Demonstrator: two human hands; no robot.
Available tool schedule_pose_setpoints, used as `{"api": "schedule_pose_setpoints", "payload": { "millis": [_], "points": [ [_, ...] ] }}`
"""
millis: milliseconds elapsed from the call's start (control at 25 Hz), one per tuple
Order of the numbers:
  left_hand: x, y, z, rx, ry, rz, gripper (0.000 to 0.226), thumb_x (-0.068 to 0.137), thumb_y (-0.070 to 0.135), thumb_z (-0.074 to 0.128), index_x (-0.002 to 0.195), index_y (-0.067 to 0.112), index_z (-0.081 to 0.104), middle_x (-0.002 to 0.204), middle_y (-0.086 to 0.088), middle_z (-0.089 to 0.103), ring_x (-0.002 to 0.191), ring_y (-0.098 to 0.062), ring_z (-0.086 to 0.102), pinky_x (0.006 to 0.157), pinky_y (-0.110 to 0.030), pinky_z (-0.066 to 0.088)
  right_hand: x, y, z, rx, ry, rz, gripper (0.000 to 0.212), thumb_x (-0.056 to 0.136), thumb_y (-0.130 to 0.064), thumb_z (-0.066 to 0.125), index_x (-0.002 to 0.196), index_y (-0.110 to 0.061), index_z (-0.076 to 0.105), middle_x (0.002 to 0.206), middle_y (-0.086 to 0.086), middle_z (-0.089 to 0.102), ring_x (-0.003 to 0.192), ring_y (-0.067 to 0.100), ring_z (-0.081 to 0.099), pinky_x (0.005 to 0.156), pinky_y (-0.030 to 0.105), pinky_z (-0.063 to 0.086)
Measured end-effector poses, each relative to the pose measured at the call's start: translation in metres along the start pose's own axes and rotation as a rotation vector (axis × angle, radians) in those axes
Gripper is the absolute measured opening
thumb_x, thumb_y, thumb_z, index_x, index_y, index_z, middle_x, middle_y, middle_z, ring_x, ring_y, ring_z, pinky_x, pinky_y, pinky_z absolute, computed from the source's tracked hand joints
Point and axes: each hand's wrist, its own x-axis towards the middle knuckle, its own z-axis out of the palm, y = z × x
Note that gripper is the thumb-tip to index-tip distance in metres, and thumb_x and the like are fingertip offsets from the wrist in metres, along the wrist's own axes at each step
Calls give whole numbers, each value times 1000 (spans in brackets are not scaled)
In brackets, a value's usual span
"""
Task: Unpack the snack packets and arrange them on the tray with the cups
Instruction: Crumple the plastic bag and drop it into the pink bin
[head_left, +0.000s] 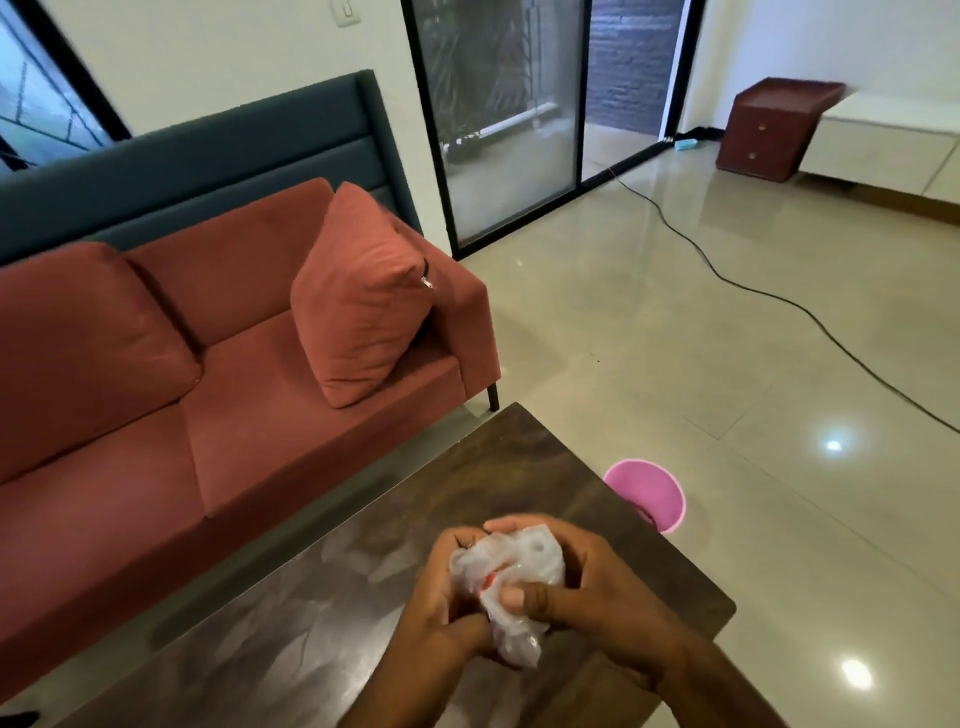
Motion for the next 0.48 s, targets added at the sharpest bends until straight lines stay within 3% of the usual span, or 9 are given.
{"api": "schedule_pose_setpoints", "payload": {
  "millis": [80,120,160,200,240,280,400,480],
  "points": [
    [33,10,42,76,-78,6,46,86,12,62,116,47,54,125,-13,67,120,-32,65,89,-15,54,7,2,-35,-35,160,-16,47,76,-37,87,95,-74,64,98,-41,71,96,-17,67,71,3,52],
    [47,11,60,140,-37,36,50,97,11,42,115,58,45,135,-27,55,129,-42,54,97,-7,45,10,6,-48,-78,248,-23,54,79,-32,85,90,-79,60,91,-48,67,91,-23,64,67,-1,49],
    [61,6,76,173,-25,116,52,101,11,29,117,59,41,135,-37,47,129,-52,50,101,-8,43,13,11,-61,-118,332,-29,57,81,-29,82,87,-80,59,86,-51,64,87,-27,61,65,-3,47],
    [67,8,84,217,-53,149,51,99,10,39,120,55,44,131,-30,55,118,-52,59,100,-20,52,17,15,-73,-146,402,-39,53,83,-26,80,85,-76,63,82,-50,64,85,-27,61,64,-4,46],
    [78,7,86,270,-83,145,53,90,12,60,124,52,47,125,-9,67,105,-39,71,93,-36,59,21,19,-83,-153,457,-42,46,86,-23,78,83,-68,68,79,-46,66,83,-26,62,65,-3,45],
    [87,13,87,368,-99,116,64,81,18,74,129,51,47,125,9,67,99,-26,74,89,-42,61,25,24,-93,-147,487,-29,43,89,-20,76,82,-63,69,77,-42,68,81,-24,63,65,-3,46],
    [109,10,88,565,-144,57,81,74,40,83,139,58,36,136,27,56,114,-4,65,94,-28,56,31,30,-114,-115,511,-3,50,94,-13,67,85,-62,68,76,-39,69,76,-17,66,60,2,49],
    [125,8,98,642,-79,109,72,82,39,78,137,62,37,136,28,56,116,1,62,94,-22,54,35,29,-128,-22,486,47,33,95,-14,63,92,-45,71,81,-29,74,77,-5,73,61,12,57]
  ]
}}
